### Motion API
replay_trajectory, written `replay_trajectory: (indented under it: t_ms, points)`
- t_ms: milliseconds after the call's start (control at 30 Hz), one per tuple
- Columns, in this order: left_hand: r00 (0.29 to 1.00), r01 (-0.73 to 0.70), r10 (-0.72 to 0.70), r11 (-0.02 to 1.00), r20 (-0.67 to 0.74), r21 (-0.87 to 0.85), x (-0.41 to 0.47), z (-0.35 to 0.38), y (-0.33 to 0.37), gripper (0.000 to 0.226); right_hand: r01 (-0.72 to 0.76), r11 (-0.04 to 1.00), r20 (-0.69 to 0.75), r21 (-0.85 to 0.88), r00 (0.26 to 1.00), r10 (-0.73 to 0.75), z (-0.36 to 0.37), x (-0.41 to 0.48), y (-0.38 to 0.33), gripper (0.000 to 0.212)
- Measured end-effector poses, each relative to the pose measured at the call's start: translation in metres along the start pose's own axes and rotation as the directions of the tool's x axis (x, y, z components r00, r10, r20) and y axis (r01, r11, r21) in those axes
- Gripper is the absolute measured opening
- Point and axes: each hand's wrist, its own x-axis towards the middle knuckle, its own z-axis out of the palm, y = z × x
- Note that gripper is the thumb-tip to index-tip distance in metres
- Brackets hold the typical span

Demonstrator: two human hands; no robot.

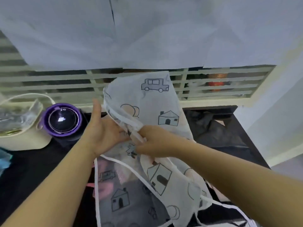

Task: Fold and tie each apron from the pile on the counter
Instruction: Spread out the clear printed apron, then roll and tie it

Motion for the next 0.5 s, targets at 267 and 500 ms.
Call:
replay_trajectory:
  t_ms: [267, 500]
  points:
    - [0.87, -0.13, 0.331, 0.87, -0.366, 0.476, -0.011, -0.037, -0.01, 0.047, 0.008, 0.999, 0.187, -0.051, 0.982, 0.002, 0.053, 0.045, -0.01, 0.037]
    - [0.84, -0.074, 0.141, 0.987, -0.525, 0.145, -0.024, -0.082, -0.019, 0.033, 0.179, 0.984, 0.339, -0.006, 0.926, -0.167, -0.026, 0.018, -0.033, 0.023]
